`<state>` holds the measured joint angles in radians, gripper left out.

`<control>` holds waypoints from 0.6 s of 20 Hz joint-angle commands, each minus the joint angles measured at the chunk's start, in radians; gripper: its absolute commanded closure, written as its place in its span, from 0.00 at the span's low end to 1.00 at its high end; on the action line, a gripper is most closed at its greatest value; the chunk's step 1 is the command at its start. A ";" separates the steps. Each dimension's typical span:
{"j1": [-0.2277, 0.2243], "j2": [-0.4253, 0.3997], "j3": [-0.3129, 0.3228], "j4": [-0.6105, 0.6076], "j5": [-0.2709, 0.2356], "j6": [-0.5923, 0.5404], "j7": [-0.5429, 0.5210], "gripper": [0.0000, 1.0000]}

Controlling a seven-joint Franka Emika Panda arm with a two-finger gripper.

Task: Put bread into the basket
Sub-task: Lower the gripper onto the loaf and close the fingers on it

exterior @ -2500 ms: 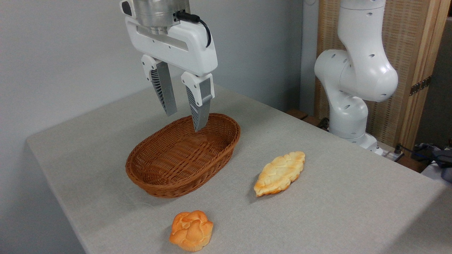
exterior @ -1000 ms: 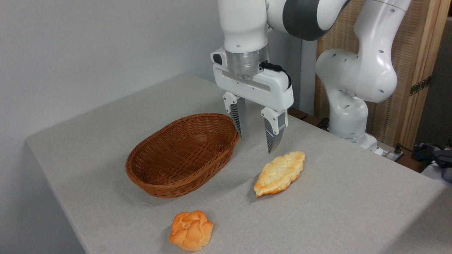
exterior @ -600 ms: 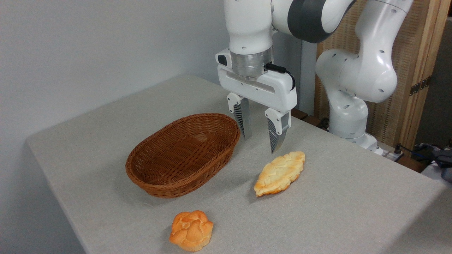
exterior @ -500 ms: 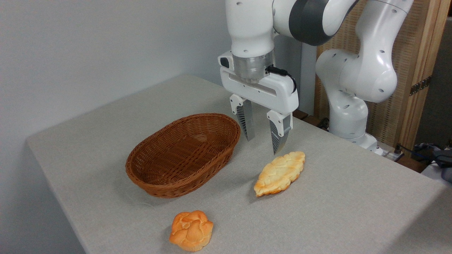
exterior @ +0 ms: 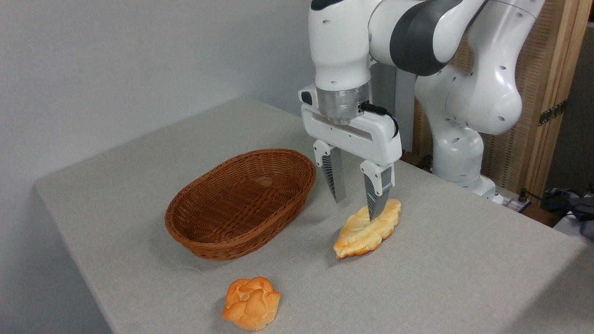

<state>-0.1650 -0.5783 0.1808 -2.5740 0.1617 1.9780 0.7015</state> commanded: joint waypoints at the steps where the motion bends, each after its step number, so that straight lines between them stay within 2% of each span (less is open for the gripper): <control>1: -0.008 -0.015 0.013 -0.023 0.038 0.022 0.018 0.00; 8: -0.011 -0.009 0.014 -0.040 0.047 0.018 0.096 0.00; 12: -0.010 -0.009 0.014 -0.048 0.107 0.013 0.111 0.00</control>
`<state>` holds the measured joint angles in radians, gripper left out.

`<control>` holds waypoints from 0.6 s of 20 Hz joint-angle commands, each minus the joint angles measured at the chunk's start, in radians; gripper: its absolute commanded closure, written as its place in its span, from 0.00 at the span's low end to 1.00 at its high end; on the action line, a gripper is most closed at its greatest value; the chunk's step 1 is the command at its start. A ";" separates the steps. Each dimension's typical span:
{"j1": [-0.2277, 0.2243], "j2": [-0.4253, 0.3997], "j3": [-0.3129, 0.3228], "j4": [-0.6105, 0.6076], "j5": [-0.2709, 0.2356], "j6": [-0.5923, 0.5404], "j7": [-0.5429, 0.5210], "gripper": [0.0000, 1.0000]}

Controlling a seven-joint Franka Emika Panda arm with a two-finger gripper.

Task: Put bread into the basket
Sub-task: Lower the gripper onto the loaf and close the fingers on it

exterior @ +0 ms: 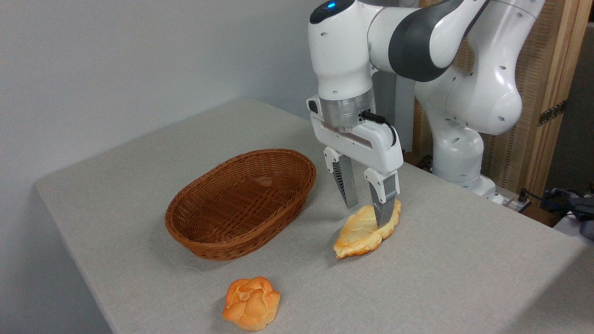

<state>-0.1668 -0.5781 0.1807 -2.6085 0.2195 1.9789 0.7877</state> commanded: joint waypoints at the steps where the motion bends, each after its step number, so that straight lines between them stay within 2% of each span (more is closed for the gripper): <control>1: -0.008 -0.009 0.014 -0.013 0.052 0.012 0.028 0.00; 12: -0.008 -0.006 0.019 -0.038 0.054 0.021 0.041 0.00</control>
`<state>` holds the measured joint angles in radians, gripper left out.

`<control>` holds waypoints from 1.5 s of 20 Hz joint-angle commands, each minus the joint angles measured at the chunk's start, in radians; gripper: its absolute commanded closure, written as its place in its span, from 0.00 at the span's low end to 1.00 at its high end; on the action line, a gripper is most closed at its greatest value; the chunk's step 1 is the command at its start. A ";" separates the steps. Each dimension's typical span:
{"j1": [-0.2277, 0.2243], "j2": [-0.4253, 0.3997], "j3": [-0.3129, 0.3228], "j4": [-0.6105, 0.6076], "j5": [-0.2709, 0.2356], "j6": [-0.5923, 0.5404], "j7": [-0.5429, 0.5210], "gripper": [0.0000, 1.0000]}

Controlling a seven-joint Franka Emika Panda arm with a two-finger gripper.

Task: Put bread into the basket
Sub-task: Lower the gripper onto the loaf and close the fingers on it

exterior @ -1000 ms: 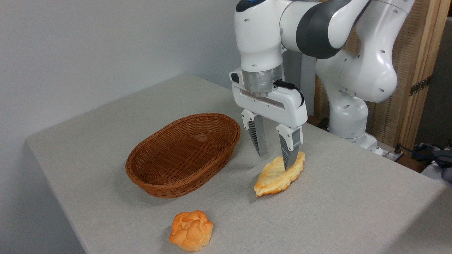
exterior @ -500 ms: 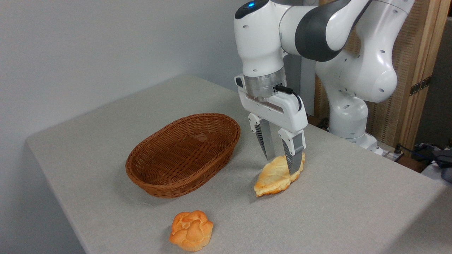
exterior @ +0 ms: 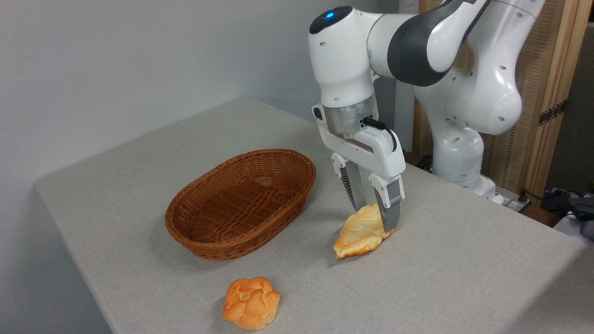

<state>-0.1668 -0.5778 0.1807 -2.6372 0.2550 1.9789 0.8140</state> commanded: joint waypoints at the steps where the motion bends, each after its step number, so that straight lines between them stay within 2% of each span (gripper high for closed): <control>1: -0.008 -0.007 0.019 -0.009 0.020 0.023 0.017 0.00; 9: -0.013 0.001 0.028 -0.036 0.018 0.067 0.037 0.00; 12: -0.016 0.003 0.028 -0.036 0.017 0.067 0.039 0.24; 14: -0.020 0.003 0.029 -0.036 0.017 0.066 0.042 0.44; 15: -0.023 0.003 0.028 -0.036 0.015 0.064 0.042 0.50; 18: -0.025 0.003 0.028 -0.035 0.012 0.061 0.042 0.54; 26: -0.025 0.003 0.028 -0.032 0.012 0.054 0.042 0.54; 28: -0.025 0.003 0.028 -0.024 0.010 0.052 0.042 0.60; 30: -0.025 0.001 0.026 -0.003 -0.002 0.041 0.040 0.61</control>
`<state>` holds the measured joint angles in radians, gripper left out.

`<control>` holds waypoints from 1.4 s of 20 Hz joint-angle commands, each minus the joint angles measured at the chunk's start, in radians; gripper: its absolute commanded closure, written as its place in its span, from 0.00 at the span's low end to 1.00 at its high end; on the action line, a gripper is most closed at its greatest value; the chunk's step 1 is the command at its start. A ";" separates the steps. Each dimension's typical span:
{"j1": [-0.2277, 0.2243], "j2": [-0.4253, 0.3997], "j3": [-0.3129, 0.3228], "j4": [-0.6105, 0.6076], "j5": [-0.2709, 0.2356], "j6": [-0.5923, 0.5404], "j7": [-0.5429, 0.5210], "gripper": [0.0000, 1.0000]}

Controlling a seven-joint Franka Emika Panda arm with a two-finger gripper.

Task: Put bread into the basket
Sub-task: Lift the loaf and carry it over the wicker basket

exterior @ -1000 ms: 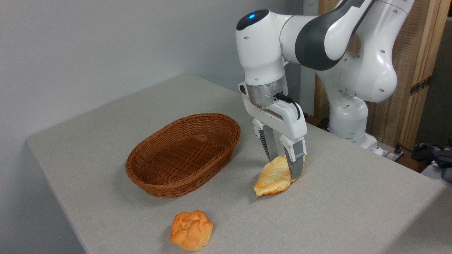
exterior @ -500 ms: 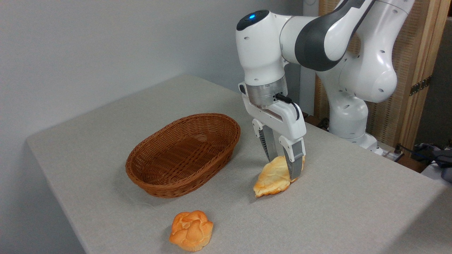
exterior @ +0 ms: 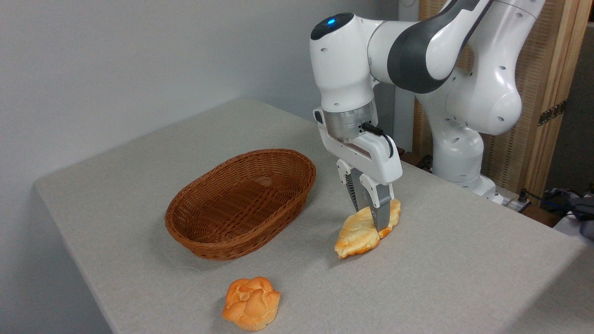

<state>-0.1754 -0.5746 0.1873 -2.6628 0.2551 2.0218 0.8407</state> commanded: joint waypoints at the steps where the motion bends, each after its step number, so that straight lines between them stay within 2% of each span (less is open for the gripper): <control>1: -0.016 -0.002 0.018 0.043 -0.011 -0.023 0.014 0.61; 6: -0.016 -0.001 0.007 0.214 -0.181 -0.089 0.004 0.61; 10: -0.016 0.007 0.007 0.300 -0.325 -0.089 0.001 0.60; 12: -0.021 0.042 0.006 0.313 -0.405 -0.089 -0.018 0.52; 13: -0.044 0.068 0.009 0.316 -0.448 -0.084 -0.044 0.52; 14: -0.065 0.091 0.011 0.331 -0.470 -0.078 -0.069 0.52; 17: -0.113 0.151 0.009 0.379 -0.499 -0.072 -0.097 0.52; 21: -0.150 0.254 0.007 0.451 -0.641 -0.048 -0.097 0.52; 23: -0.164 0.263 0.007 0.455 -0.697 -0.009 -0.098 0.51; 24: -0.167 0.269 0.006 0.455 -0.733 0.014 -0.098 0.47; 26: -0.185 0.282 0.007 0.455 -0.802 0.044 -0.112 0.25; 28: -0.185 0.285 0.007 0.455 -0.806 0.046 -0.120 0.00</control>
<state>-0.3437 -0.2965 0.1842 -2.2194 -0.5173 2.0500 0.7535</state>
